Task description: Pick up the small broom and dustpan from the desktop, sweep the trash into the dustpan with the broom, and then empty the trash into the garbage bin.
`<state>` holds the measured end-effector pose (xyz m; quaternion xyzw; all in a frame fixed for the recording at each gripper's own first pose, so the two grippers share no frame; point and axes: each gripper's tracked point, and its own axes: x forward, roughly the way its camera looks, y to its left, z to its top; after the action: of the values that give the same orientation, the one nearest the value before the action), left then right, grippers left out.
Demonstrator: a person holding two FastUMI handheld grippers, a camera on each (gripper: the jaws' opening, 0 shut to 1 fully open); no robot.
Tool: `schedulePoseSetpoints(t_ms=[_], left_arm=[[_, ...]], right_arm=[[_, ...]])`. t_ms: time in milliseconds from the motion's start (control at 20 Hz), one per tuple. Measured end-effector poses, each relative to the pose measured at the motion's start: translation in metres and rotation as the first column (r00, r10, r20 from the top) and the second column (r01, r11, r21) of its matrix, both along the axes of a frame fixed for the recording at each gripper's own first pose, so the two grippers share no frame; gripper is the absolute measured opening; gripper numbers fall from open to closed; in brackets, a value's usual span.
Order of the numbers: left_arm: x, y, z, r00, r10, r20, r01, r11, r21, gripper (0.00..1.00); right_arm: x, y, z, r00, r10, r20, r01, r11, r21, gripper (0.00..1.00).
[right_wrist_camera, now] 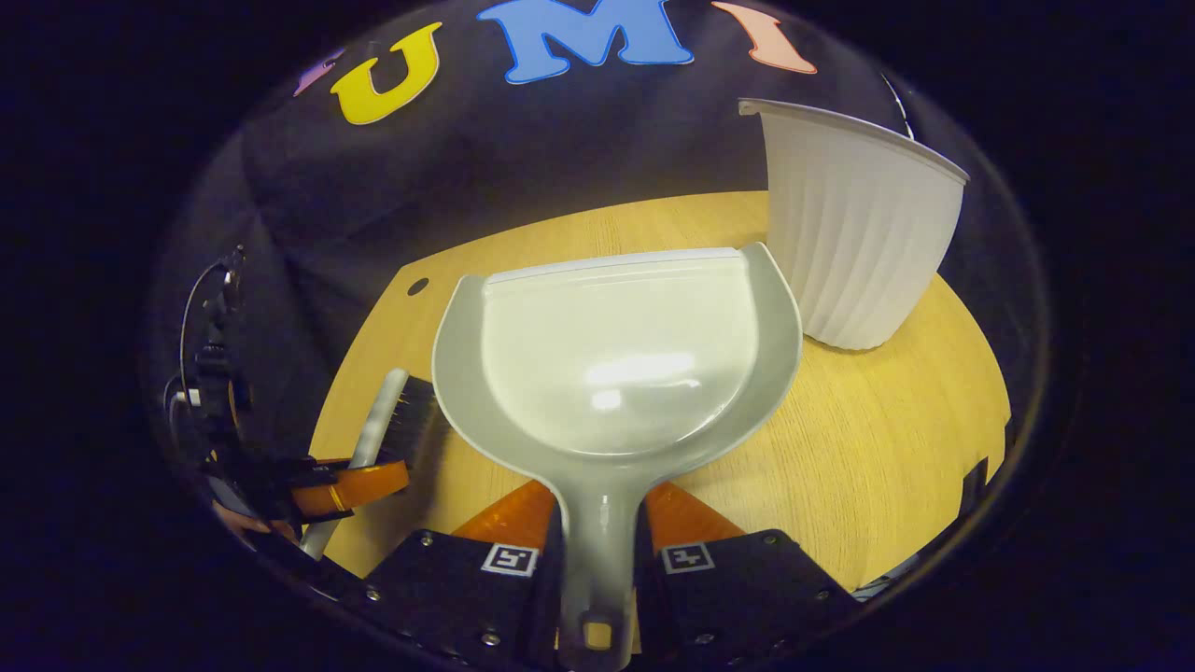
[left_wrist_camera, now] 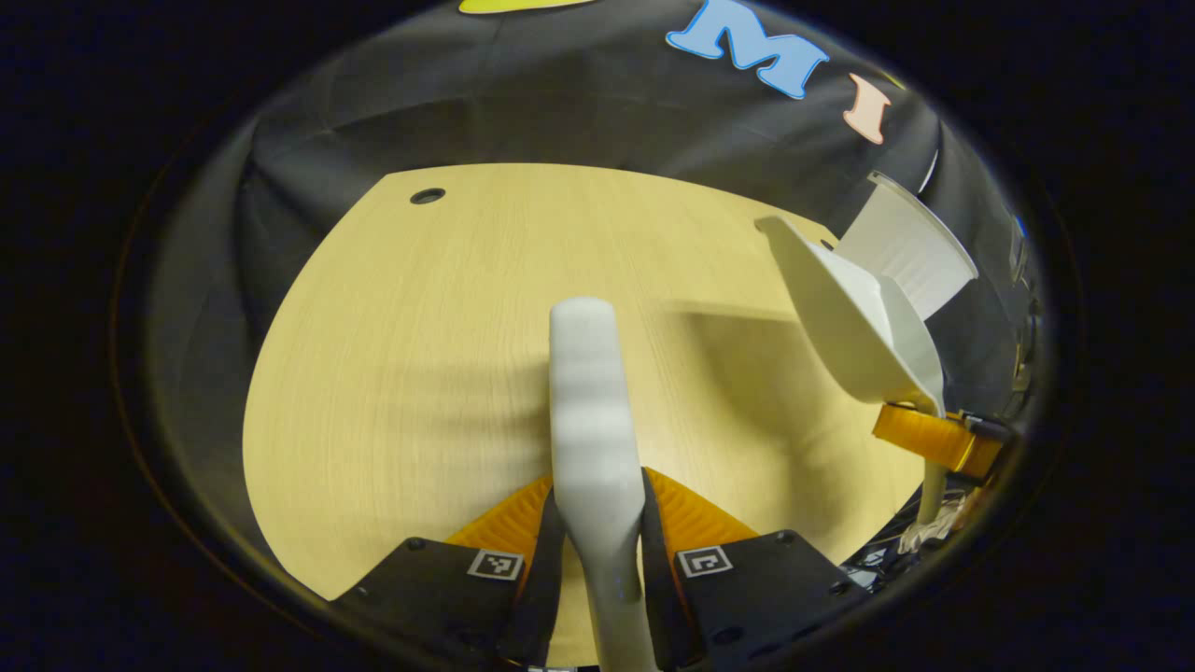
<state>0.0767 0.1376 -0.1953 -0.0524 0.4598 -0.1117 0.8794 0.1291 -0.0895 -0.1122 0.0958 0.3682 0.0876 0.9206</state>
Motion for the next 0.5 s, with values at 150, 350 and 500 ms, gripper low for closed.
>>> schedulePoseSetpoints(t_ms=[150,350,500], left_arm=[[-0.002,-0.002,-0.013,1.000,0.000,-0.025,0.000,1.000,0.008,0.46],[0.000,-0.003,-0.014,0.998,-0.006,-0.056,0.008,1.000,0.030,0.46],[0.000,-0.003,-0.019,0.997,-0.001,-0.076,0.004,0.999,0.042,0.48]], right_arm=[[-0.006,-0.006,-0.016,0.999,-0.001,-0.037,-0.001,0.999,-0.053,0.34],[-0.012,-0.011,-0.026,0.996,-0.008,-0.086,0.002,0.997,-0.075,0.34],[-0.014,-0.012,-0.033,0.991,-0.026,-0.129,0.016,0.996,-0.083,0.34]])
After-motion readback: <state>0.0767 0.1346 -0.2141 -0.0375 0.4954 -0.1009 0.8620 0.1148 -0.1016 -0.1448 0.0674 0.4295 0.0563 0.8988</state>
